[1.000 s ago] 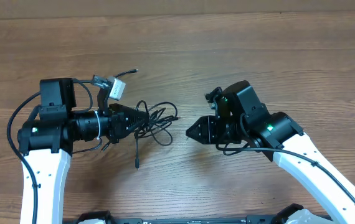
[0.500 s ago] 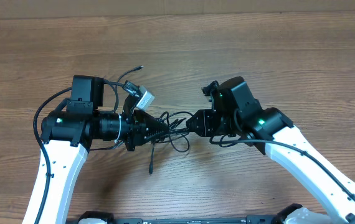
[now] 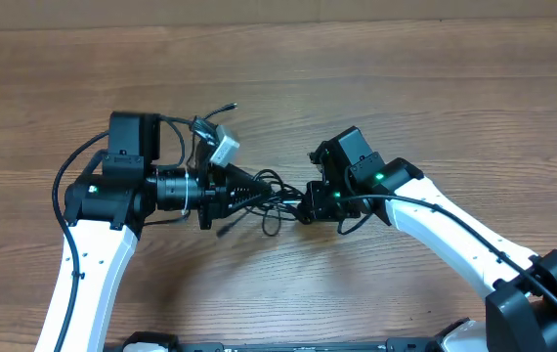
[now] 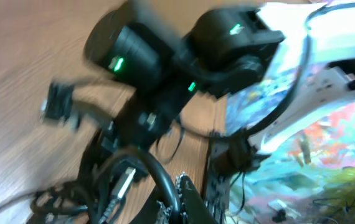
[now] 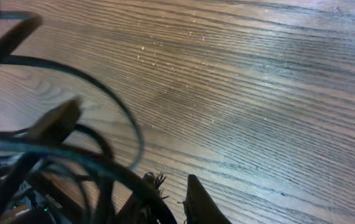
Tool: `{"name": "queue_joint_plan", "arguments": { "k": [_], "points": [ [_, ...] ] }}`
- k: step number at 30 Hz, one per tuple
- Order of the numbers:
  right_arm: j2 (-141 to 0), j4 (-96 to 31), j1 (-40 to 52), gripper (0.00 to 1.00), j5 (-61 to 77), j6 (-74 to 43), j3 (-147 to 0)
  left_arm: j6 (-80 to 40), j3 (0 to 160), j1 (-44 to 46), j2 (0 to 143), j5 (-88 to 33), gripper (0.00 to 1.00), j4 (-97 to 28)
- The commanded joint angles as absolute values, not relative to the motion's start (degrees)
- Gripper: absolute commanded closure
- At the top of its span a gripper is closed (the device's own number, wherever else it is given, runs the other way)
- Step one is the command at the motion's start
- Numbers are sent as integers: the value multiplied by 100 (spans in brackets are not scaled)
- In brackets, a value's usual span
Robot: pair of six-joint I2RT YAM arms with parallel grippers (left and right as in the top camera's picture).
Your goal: Untangle cables
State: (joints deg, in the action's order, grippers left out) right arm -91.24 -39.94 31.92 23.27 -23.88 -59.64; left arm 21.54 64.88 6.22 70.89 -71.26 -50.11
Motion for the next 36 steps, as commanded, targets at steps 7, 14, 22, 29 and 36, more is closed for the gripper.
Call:
{"name": "queue_joint_plan", "arguments": {
  "k": [7, 14, 22, 29, 36],
  "points": [
    [-9155, -4978, 2836, 96, -89, -3459, -6007, 757, 7015, -480, 7070, -8075, 96, -3959],
    [-9153, -5199, 1494, 96, -110, -3616, -6007, 16, 7212, -2235, 7070, -8062, 95, -3975],
    [-9153, -5024, 510, 96, 1673, -2445, -6007, 169, 7210, -3249, 7072, -8038, 96, -4904],
    [-9142, -4998, 805, 96, 4340, -958, -6007, 451, 7210, -2650, 7072, -6991, 92, -5677],
    [-8958, -4462, 856, 96, 7212, -397, -6010, 454, 7207, -1592, 7076, -6689, 84, -5957]
  ]
}}
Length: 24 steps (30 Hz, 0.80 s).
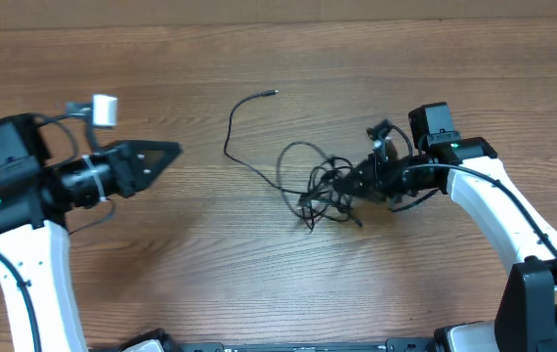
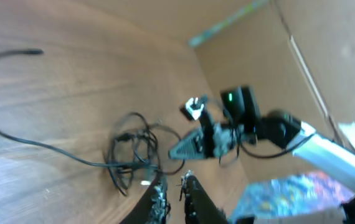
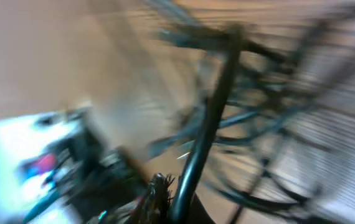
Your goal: Untangle cables
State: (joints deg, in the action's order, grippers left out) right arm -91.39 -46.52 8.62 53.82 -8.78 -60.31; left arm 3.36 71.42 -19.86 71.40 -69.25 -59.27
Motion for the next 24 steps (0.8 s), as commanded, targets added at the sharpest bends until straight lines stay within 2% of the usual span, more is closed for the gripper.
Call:
{"name": "queue_joint_plan", "arguments": {
  "k": [1, 3, 6, 10, 13, 15, 16, 17, 18, 19, 21, 22, 23, 24],
  "points": [
    [-8923, -4331, 856, 96, 7481, -397, -6010, 454, 7207, -1411, 7076, -6626, 79, -5955],
    [-8882, -4097, 858, 96, 8018, -397, -6010, 449, 7205, -1013, 7076, -6265, 71, -5959],
    [-8871, -3664, 858, 96, 8969, -222, -6010, 252, 7205, -432, 7087, -5468, 71, -5977],
    [-8873, -3452, 867, 96, 8960, 513, -6007, -390, 7205, 504, 7203, -4200, 68, -5946],
    [-8873, -3479, 867, 96, 7817, 513, -6007, -794, 7205, 996, 7371, -3492, 67, -5937],
    [-8873, -3588, 867, 96, 6149, -64, -6007, -998, 7205, 1225, 7496, -3173, 67, -5937],
    [-8873, -3680, 867, 96, 4884, -663, -6007, -1085, 7205, 1328, 7575, -3035, 67, -5937],
    [-8873, -3793, 867, 85, 3920, -1135, -6007, -1160, 7205, 1404, 7653, -2941, 66, -5937],
    [-8873, -3944, 867, 66, 2845, -1708, -6007, -1216, 7205, 1468, 7741, -2886, 65, -5933],
    [-8873, -4134, 867, 52, 1894, -2250, -6007, -1256, 7205, 1516, 7832, -2867, 62, -5924],
    [-8873, -4471, 867, 42, 792, -2915, -6007, -1363, 7205, 1590, 8023, -2847, 59, -5916],
    [-8873, -4626, 862, 34, 469, -3133, -6007, -1420, 7205, 1619, 8119, -2849, 59, -5916],
    [-8873, -4786, 862, 19, 204, -3332, -6007, -1479, 7205, 1643, 8241, -2849, 58, -5918],
    [-8873, -4860, 862, 16, 148, -3400, -6007, -1514, 7205, 1658, 8333, -2851, 58, -5918]
  ]
}}
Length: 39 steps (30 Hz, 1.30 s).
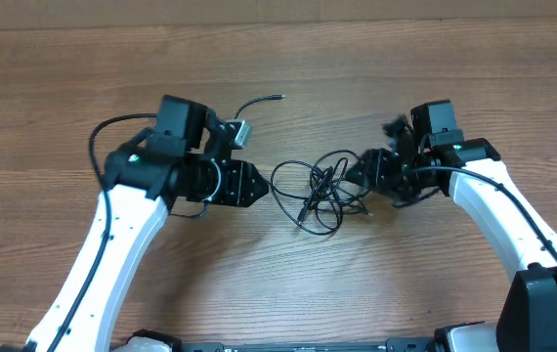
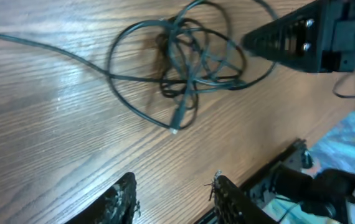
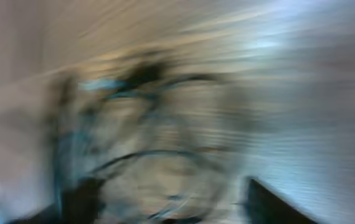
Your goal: Untangle cables
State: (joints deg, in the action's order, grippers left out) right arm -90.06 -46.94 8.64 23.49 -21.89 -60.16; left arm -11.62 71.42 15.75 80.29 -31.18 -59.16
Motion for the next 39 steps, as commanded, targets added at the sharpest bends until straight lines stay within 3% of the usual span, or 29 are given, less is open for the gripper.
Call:
{"name": "queue_joint_plan", "arguments": {
  "k": [1, 4, 12, 17, 23, 28, 32, 33, 35, 37, 39],
  "points": [
    [-8873, -4912, 862, 13, 163, -3420, -6007, -1559, 7205, 1671, 8412, -2853, 58, -5918],
    [-8873, -5157, 862, 0, 220, -3435, -6007, -1715, 7205, 1719, 8720, -2856, 58, -5920],
    [-8873, -6082, 862, 0, -3, -4543, -6007, -1852, 7205, 1986, 9282, -3352, 55, -5824],
    [-8873, -6049, 867, 0, 1601, -3238, -6007, -2038, 7205, 2349, 9443, -3347, 34, -5498],
    [-8873, -5961, 867, 0, 4777, -884, -6007, -2453, 7205, 2950, 9692, -3170, 21, -4772],
    [-8873, -5870, 867, 0, 5260, -548, -6007, -2882, 7205, 3319, 9913, -2467, 26, -4394],
    [-8873, -5870, 867, 0, 5256, -548, -6007, -3199, 7205, 3494, 10156, -2049, 24, -4383],
    [-8873, -5865, 867, 0, 5245, -548, -6007, -3251, 7205, 3520, 10232, -2058, 25, -4351],
    [-8873, -5861, 867, 0, 5175, -550, -6007, -3422, 7205, 3564, 10374, -2056, 54, -4257],
    [-8873, -5863, 867, 0, 4995, -550, -6007, -3649, 7205, 3605, 10541, -2058, 73, -4040],
    [-8873, -5865, 867, 0, 4797, -554, -6007, -3874, 7205, 3627, 10674, -2060, 82, -3795]
  ]
}}
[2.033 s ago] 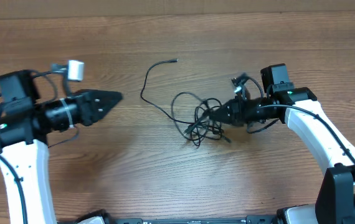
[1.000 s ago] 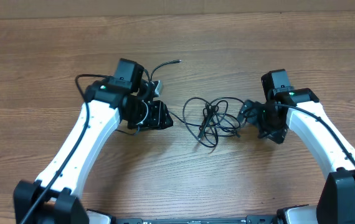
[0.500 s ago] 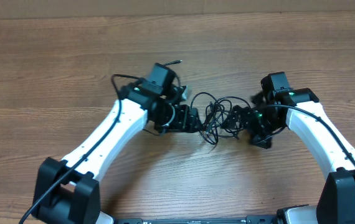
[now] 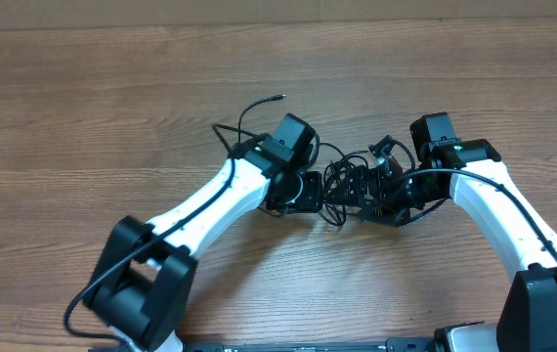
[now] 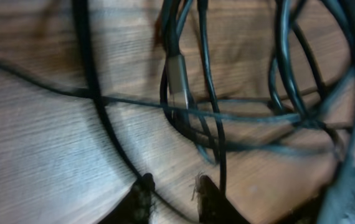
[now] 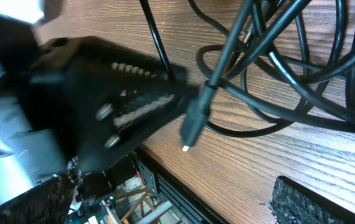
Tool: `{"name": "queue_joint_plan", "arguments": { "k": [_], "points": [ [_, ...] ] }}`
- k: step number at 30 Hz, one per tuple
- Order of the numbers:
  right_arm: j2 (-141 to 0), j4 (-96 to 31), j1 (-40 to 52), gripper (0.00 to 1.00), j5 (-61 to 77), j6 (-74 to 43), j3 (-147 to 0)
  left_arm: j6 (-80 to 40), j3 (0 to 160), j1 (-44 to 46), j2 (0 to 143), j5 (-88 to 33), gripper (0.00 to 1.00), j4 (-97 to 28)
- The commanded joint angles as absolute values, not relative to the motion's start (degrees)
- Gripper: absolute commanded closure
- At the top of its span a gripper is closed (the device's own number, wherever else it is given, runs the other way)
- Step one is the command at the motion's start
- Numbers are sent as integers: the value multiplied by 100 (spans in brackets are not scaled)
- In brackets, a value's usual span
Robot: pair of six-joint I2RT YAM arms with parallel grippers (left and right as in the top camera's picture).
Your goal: Untangle cables
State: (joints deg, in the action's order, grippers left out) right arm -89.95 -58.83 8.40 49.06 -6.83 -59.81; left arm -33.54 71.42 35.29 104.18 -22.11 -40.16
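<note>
A knot of thin black cables (image 4: 345, 181) lies mid-table, with one loose end (image 4: 277, 98) curving toward the far side. My left gripper (image 4: 320, 191) reaches into the knot's left side. In the left wrist view its fingers (image 5: 143, 188) stand narrowly apart, the left gripper (image 5: 172, 190) straddling one black strand (image 5: 96, 106); a metal plug (image 5: 177, 78) lies ahead. My right gripper (image 4: 366, 200) sits at the knot's right side. In the right wrist view the right gripper (image 6: 177, 205) is wide open, empty, below a black plug (image 6: 193, 121).
The wooden table (image 4: 112, 117) stretches around the knot. The left arm's white links (image 4: 200, 210) cross the near left of the table and the right arm (image 4: 503, 215) comes in from the right. The left gripper's black body (image 6: 103, 106) fills the right wrist view's left half.
My left gripper has moved right from beside the knot into it, and its fingers have narrowed around a strand. The cables are bunched tighter. The right gripper now shows wide open.
Both grippers were close together at the knot. Then the left arm was far to the left with its fingers together, while the right gripper stayed at the knot with one cable end laid out. The left gripper then came back open, and now both are at the knot.
</note>
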Motion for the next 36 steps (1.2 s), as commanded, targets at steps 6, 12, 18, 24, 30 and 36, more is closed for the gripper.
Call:
{"name": "queue_joint_plan", "arguments": {
  "k": [6, 12, 18, 24, 30, 36],
  "points": [
    [-8873, -5850, 867, 0, 4187, -672, -6007, -4185, 7205, 3642, 10873, -2084, 64, -3100],
    [-8873, -5548, 867, 0, 2856, -1900, -6007, -4178, 7205, 3640, 10873, -2078, 96, -3002],
    [-8873, -5052, 867, 0, 2484, -2255, -6007, -3839, 7238, 3516, 10849, -2373, 96, -2908],
    [-8910, -4836, 869, 8, 2224, -3256, -6007, -3426, 7249, 3175, 10451, -3024, 96, -3006],
    [-8958, -4842, 915, 17, 2904, -3824, -6005, -3216, 7249, 3087, 9950, -2921, 96, -2998],
    [-8960, -4803, 952, 47, 3148, -4506, -6005, -3199, 7249, 3166, 9924, -2899, 96, -3015]
  ]
}}
